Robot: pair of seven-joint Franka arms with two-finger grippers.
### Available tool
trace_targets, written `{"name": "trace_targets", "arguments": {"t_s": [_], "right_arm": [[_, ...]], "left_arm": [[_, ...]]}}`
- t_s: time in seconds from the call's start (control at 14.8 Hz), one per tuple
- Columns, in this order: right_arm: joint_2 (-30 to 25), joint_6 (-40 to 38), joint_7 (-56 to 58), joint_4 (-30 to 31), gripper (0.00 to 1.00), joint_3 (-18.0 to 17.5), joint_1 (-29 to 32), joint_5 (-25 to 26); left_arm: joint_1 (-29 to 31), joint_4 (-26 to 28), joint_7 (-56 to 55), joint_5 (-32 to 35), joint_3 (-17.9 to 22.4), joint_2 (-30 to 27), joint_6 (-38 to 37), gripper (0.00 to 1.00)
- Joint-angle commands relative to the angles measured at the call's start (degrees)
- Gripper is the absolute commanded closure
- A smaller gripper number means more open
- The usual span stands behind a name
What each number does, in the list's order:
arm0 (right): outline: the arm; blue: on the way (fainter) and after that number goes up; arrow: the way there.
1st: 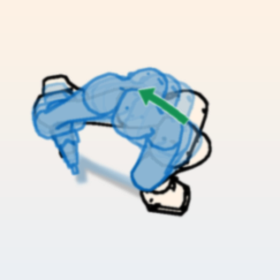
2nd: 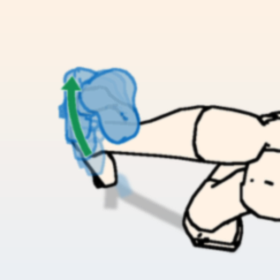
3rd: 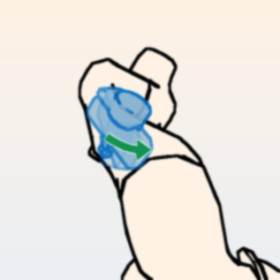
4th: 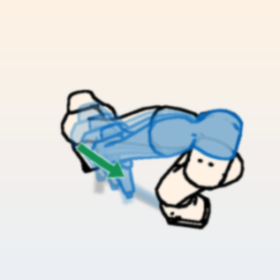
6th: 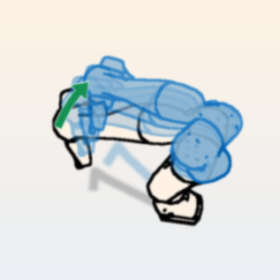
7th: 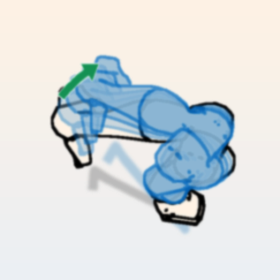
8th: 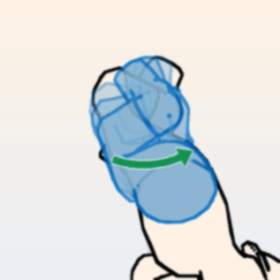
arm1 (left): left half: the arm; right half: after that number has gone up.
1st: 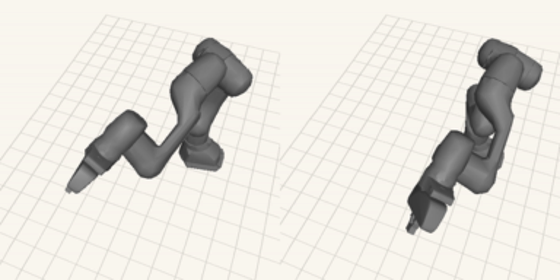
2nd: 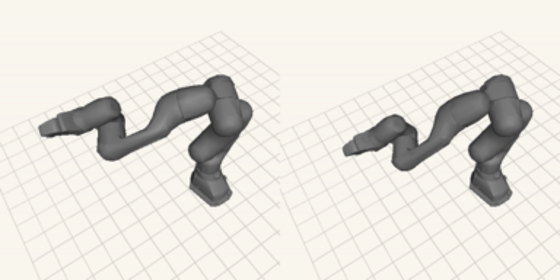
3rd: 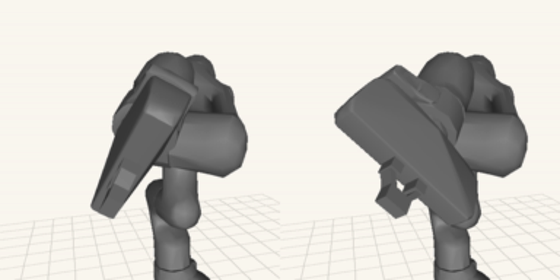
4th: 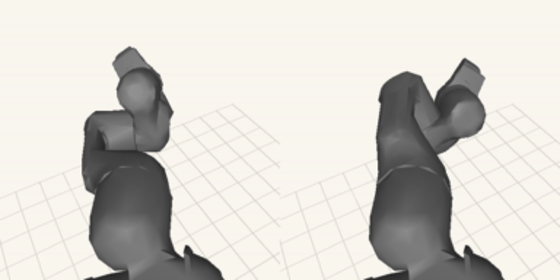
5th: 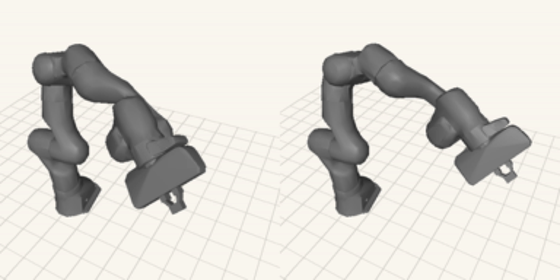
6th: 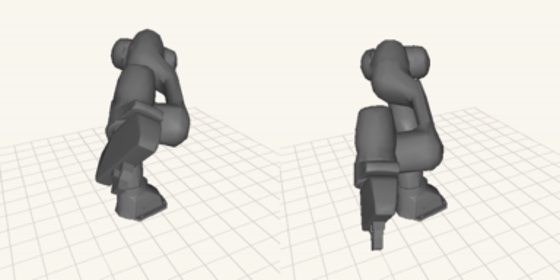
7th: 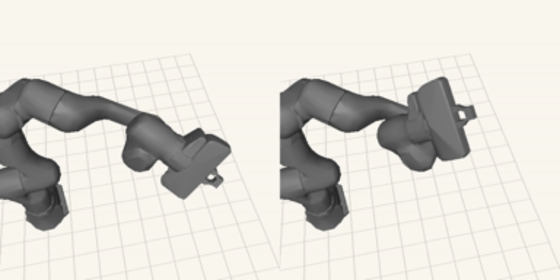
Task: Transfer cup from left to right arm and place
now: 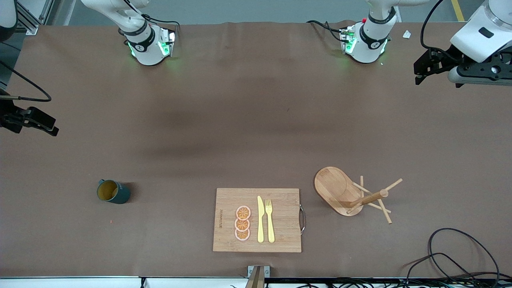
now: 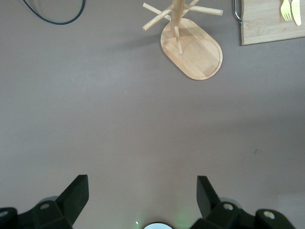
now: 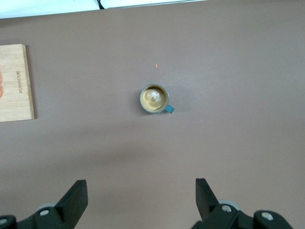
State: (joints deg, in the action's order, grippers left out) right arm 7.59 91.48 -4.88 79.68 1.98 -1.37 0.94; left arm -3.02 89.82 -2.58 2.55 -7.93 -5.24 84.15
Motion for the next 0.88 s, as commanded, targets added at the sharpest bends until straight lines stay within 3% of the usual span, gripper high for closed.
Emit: {"name": "trace_targets", "arguments": {"t_s": [0.0, 0.2, 0.81], "right_arm": [[-1.70, -0.77, -1.45, 1.18, 0.00, -1.37, 1.81, 0.12], [-2.22, -2.52, -1.45, 1.71, 0.00, -0.66, 3.04, -2.96], [-2.05, -0.95, -1.36, 1.09, 0.00, -0.84, 2.78, -1.38]], "left_arm": [[0.12, 0.88, -0.06, -0.96, -0.33, -1.88, -1.26, 0.00], [0.46, 0.97, -0.58, -1.05, -0.33, -2.15, -1.36, 0.00], [0.29, 0.01, -2.79, -0.96, -0.42, -1.97, -3.82, 0.00]]}}
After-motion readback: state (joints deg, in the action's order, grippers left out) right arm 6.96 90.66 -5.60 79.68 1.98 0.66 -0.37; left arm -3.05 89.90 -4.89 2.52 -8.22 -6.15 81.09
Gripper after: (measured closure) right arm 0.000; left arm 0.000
